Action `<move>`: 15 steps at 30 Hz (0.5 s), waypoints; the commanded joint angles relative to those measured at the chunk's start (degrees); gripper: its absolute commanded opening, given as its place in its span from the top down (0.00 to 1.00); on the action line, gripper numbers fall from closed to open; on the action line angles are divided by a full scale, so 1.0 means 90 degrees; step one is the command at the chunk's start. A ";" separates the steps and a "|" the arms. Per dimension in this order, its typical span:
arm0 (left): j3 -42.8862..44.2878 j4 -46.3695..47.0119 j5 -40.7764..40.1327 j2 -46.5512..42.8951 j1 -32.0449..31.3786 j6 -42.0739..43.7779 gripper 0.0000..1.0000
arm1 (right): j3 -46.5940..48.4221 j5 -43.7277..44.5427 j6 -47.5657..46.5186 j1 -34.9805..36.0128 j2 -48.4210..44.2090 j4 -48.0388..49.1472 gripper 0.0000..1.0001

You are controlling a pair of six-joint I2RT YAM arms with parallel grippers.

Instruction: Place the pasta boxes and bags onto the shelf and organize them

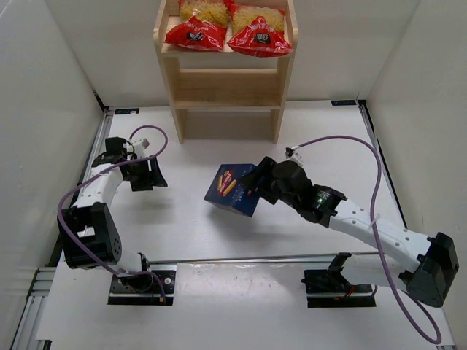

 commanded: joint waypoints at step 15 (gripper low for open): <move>-0.0168 0.0009 -0.0127 -0.0009 0.0519 0.0050 0.28 | 0.1064 -0.3881 0.0225 -0.2511 0.1104 0.6829 0.78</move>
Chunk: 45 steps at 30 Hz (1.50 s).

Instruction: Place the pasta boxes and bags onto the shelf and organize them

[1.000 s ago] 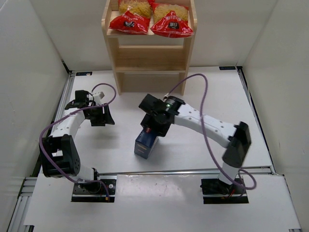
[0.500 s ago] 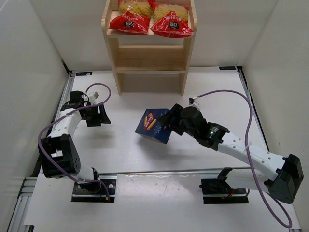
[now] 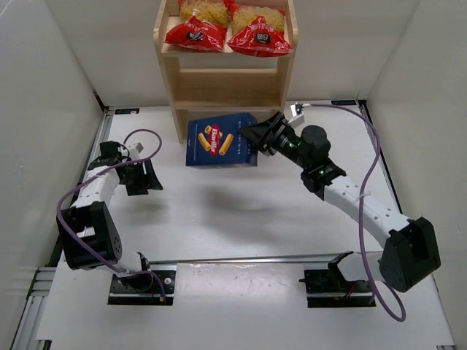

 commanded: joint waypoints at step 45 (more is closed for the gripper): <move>0.0043 -0.0049 -0.0052 0.0309 0.0487 0.0047 0.28 | 0.5976 0.2830 0.3513 -0.0470 0.5606 0.2282 0.98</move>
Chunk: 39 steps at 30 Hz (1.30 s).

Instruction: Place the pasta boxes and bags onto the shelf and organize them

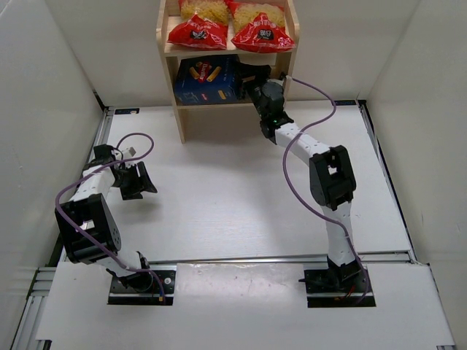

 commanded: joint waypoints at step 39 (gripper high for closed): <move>-0.0191 0.0021 0.0362 -0.0006 0.0021 0.0047 0.23 | 0.2896 0.2346 -0.4812 0.0637 -0.0747 -0.6435 0.00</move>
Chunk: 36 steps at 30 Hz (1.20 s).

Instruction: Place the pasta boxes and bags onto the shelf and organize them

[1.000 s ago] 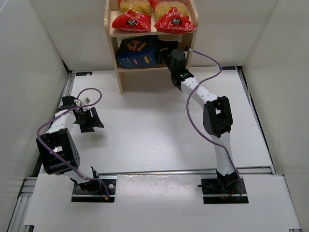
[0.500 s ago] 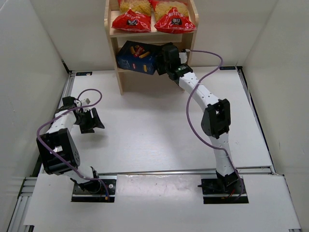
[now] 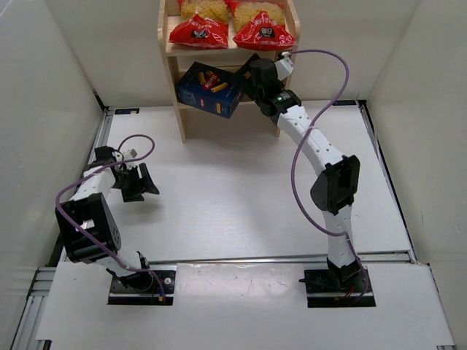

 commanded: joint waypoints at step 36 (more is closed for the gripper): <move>-0.0097 -0.0001 -0.0112 -0.0097 0.0021 0.0050 0.18 | -0.1201 0.1911 -0.5576 0.1127 0.0087 0.3093 1.00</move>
